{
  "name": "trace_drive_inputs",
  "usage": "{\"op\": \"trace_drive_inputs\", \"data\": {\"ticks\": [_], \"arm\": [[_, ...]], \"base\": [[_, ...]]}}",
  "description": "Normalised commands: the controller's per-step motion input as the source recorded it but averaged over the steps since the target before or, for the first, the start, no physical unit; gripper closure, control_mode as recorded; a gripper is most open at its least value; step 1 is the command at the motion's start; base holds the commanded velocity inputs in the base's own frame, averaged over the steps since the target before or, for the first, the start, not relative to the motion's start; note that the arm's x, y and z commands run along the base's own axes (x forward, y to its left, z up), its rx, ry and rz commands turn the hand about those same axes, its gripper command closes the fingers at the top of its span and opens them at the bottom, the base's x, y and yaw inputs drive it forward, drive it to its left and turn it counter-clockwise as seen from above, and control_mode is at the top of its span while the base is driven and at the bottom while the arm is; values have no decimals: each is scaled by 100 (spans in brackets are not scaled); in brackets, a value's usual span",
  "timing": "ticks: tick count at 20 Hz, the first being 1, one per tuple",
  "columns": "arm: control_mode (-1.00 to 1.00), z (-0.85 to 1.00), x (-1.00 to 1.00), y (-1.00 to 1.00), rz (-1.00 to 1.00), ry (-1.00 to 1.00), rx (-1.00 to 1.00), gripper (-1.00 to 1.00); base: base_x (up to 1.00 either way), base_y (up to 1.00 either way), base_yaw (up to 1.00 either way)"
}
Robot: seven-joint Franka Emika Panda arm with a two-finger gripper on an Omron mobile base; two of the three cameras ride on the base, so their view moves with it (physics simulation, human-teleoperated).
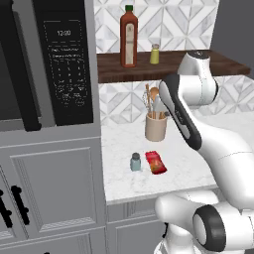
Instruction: Put the shaker and condiment bottle from the counter next to their counterparts in the cabinet.
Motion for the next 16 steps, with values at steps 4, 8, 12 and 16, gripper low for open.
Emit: {"op": "trace_drive_inputs", "data": {"ticks": [4,8,12,16], "arm": [[-100,0,-3,-1,0,-1,1,-100],[-100,0,-27,-4,0,-12,3,-100],[-100,-2,-27,-5,0,0,0,-100],[-100,-6,-44,-16,0,0,0,-100]], "base": [[0,0,0],[0,0,0],[0,0,0],[0,0,0]]}}
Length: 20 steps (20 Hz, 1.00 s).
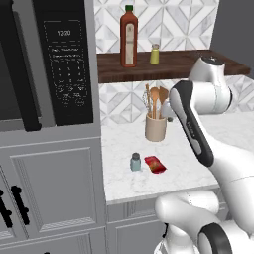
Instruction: Put the shaker and condiment bottle from the counter next to their counterparts in the cabinet.
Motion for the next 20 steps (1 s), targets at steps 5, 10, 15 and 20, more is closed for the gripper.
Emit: {"op": "trace_drive_inputs", "data": {"ticks": [5,10,15,20], "arm": [[-100,-4,-35,-18,0,0,0,-100],[-100,-19,-27,-17,0,-7,0,-100],[-100,-44,-6,-13,0,-2,0,-100],[-100,-47,0,-5,0,-6,0,-100]], "base": [[0,0,0],[0,0,0],[0,0,0],[0,0,0]]}}
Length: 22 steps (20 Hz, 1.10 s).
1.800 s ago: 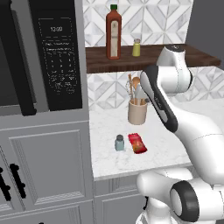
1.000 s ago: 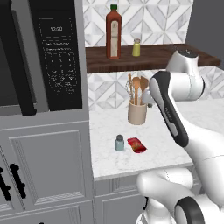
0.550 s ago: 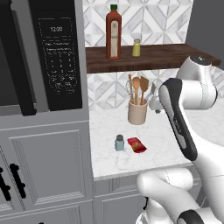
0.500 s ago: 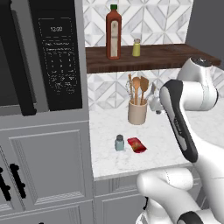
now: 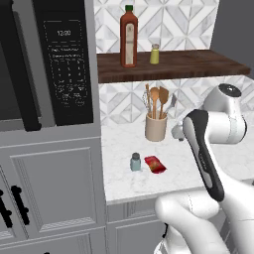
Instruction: Put the shaker and condiment bottle from the counter next to their counterparts in the cabinet.
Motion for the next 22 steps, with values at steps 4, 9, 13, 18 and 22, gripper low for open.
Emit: {"op": "trace_drive_inputs", "data": {"ticks": [4,9,13,18,22], "arm": [[-100,-19,0,0,0,0,0,-100],[-100,-48,0,0,0,0,0,-100],[-100,-33,0,0,0,0,0,-100],[-100,-22,7,1,1,0,0,-100],[-100,-45,5,0,4,0,0,-100]], "base": [[0,0,0],[0,0,0],[0,0,0],[0,0,0],[0,0,0]]}}
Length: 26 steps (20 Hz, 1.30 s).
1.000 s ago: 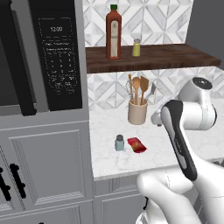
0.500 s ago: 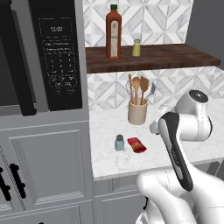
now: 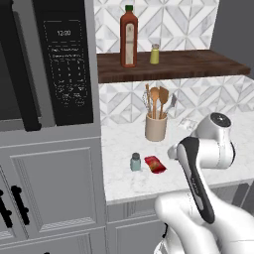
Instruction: Put the shaker and condiment bottle from the counter next to their counterparts in the cabinet.
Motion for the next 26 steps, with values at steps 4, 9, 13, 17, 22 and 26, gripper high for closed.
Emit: {"op": "trace_drive_inputs", "data": {"ticks": [4,9,13,17,22,26], "arm": [[-100,-23,13,1,4,3,0,-100],[-100,-5,37,24,4,7,0,-100],[-100,-6,47,19,3,9,0,-100],[-100,-31,43,0,8,9,0,-100],[-100,-24,20,0,8,4,0,-100],[-100,-25,0,1,1,0,0,-100]], "base": [[0,0,0],[0,0,0],[0,0,0],[0,0,0],[0,0,0],[0,0,0]]}}
